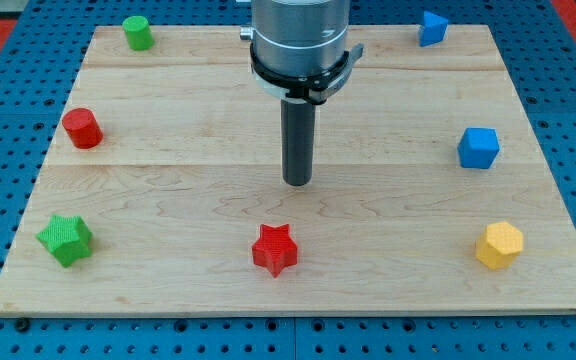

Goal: Place your arm above the top right corner

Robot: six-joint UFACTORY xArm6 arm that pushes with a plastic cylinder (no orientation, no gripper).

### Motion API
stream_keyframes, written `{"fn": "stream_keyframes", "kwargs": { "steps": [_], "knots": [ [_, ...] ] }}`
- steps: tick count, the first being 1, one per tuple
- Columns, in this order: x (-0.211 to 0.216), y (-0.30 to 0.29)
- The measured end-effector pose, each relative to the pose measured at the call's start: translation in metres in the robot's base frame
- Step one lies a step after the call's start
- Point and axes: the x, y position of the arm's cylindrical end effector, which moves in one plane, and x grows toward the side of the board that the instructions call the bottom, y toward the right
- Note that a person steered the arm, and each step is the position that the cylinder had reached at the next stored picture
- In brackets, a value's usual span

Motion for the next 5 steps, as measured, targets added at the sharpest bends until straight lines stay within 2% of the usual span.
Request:
{"fn": "stream_keyframes", "kwargs": {
  "steps": [4, 5],
  "knots": [
    [0.000, -0.001],
    [-0.033, 0.054]
  ]
}}
